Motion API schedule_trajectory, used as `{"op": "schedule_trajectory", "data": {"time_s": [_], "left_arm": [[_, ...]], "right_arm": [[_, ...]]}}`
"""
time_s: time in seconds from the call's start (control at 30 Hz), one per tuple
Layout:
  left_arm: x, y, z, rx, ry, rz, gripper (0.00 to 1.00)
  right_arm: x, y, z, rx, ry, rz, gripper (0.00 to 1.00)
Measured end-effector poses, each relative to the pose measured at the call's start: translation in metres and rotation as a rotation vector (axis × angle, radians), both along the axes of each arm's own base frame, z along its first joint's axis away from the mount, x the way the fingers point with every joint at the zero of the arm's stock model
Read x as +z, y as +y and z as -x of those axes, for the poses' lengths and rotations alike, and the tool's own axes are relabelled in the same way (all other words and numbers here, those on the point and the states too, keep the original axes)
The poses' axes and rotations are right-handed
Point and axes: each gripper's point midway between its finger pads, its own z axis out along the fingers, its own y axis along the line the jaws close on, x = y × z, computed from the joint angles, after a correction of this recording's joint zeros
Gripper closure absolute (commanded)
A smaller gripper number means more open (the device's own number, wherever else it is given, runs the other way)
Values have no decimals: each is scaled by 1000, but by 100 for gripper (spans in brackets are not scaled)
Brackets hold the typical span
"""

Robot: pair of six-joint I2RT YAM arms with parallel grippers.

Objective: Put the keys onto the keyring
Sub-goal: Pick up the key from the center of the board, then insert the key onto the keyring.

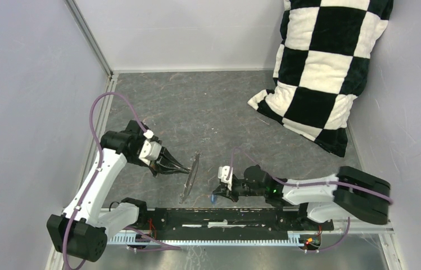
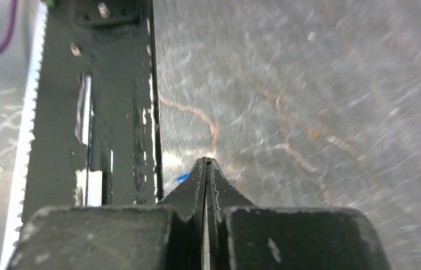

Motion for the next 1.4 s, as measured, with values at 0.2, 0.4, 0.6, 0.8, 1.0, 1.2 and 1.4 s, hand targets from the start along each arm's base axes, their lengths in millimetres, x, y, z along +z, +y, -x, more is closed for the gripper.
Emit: {"op": "schedule_trajectory", "data": {"time_s": [0.2,0.4,0.6,0.8,1.0,1.2,1.4], "left_arm": [[8,-7,11,-63,56,-16,98],[32,-11,8,-76,47,-12,98],[62,-17,7,-103,-32,14,98],[76,-20,7,-122,-75,29,98],[81,-22,9,-137,-89,35,98],[88,-24,13,-152,-113,46,98],[89,-24,15,-156,-106,44,98]], "right_arm": [[82,8,-7,48,-227,-140,99],[183,15,-10,72,-425,-280,99],[252,6,-5,95,-596,-360,99],[274,-2,-6,106,-718,-367,99],[283,-4,-8,115,-799,-356,99],[295,-3,-5,119,-817,-406,99],[325,-3,3,110,-817,-536,99]]}}
